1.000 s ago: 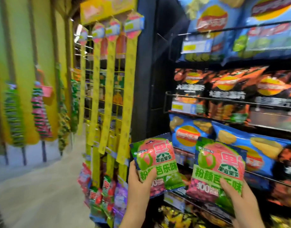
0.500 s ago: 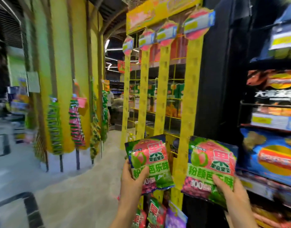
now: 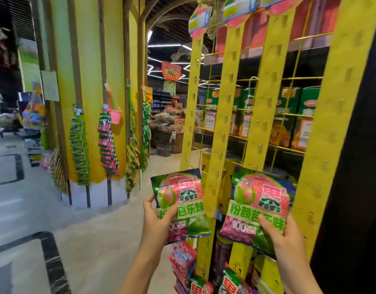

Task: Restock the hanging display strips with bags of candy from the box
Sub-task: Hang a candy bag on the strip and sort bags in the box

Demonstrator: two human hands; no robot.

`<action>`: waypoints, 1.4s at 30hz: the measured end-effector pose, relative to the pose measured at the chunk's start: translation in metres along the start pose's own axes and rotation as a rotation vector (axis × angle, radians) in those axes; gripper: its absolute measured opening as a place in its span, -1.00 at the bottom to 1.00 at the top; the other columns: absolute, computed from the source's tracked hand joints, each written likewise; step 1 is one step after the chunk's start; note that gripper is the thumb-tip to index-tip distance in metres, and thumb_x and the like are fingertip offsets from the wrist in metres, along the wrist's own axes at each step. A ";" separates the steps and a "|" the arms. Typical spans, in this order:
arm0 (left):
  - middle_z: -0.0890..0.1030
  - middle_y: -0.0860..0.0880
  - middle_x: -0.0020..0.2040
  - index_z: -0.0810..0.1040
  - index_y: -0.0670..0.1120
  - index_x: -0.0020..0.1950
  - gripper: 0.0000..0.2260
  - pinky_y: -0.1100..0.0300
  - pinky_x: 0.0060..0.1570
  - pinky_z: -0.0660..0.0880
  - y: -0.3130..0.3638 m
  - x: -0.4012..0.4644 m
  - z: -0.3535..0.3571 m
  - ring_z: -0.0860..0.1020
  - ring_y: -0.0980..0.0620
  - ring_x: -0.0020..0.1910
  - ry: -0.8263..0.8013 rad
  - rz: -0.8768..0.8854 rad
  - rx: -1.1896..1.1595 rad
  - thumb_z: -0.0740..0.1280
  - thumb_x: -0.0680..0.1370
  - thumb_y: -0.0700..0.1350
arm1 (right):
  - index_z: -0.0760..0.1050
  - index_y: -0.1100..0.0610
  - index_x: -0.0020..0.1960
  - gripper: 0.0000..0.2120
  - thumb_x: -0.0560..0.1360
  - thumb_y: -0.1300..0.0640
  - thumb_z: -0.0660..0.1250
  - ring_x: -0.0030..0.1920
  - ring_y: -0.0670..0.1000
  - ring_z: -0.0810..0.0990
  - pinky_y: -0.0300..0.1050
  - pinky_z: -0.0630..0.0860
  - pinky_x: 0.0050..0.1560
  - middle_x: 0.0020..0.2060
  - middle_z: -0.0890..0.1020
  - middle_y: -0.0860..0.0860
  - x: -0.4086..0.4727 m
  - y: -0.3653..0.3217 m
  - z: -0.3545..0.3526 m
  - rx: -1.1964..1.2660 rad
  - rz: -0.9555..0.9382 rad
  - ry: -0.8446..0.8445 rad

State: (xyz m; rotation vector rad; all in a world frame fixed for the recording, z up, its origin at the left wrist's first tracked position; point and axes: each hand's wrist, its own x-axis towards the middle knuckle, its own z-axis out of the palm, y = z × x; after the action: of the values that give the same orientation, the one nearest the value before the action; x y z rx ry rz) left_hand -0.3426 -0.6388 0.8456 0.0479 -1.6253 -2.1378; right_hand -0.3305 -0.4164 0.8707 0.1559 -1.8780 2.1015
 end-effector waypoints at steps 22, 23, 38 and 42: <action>0.52 0.05 0.15 0.37 0.17 0.24 -0.52 0.19 -0.19 0.60 -0.090 0.225 -0.028 0.64 0.10 -0.02 -0.388 0.044 0.156 0.39 0.42 -0.21 | 0.34 -0.01 -0.17 -0.64 0.41 0.43 0.34 -0.36 -0.31 0.56 -0.51 0.43 -0.42 -0.24 0.55 -0.03 0.117 0.063 0.108 -0.229 -0.101 0.226; 0.52 0.07 0.15 0.38 0.17 0.24 -0.53 0.19 -0.19 0.60 -0.094 0.230 -0.029 0.63 0.11 -0.01 -0.412 0.038 0.156 0.39 0.43 -0.20 | 0.35 -0.02 -0.16 -0.64 0.41 0.42 0.34 -0.36 -0.33 0.56 -0.49 0.47 -0.39 -0.25 0.56 -0.04 0.119 0.067 0.111 -0.233 -0.099 0.237; 0.56 0.18 0.13 0.40 0.20 0.23 -0.56 0.17 -0.11 0.60 -0.140 0.289 -0.035 0.61 0.12 0.05 -0.713 -0.032 0.140 0.44 0.43 -0.11 | 0.36 -0.05 -0.10 -0.67 0.43 0.37 0.34 -0.37 -0.35 0.56 -0.49 0.46 -0.42 -0.18 0.57 -0.04 0.106 0.084 0.161 -0.274 -0.080 0.527; 0.55 0.16 0.12 0.38 0.17 0.24 -0.56 0.20 -0.16 0.59 -0.149 0.295 -0.035 0.62 0.13 0.02 -0.763 -0.058 0.123 0.41 0.46 -0.18 | 0.36 -0.05 -0.08 -0.69 0.44 0.33 0.34 -0.34 -0.35 0.56 -0.31 0.52 -0.32 -0.16 0.57 -0.06 0.103 0.086 0.170 -0.303 -0.066 0.570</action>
State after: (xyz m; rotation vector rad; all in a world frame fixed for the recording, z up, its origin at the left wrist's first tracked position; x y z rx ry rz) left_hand -0.6455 -0.7498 0.7684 -0.7780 -2.1688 -2.2321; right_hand -0.4756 -0.5744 0.8413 -0.4025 -1.7619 1.5654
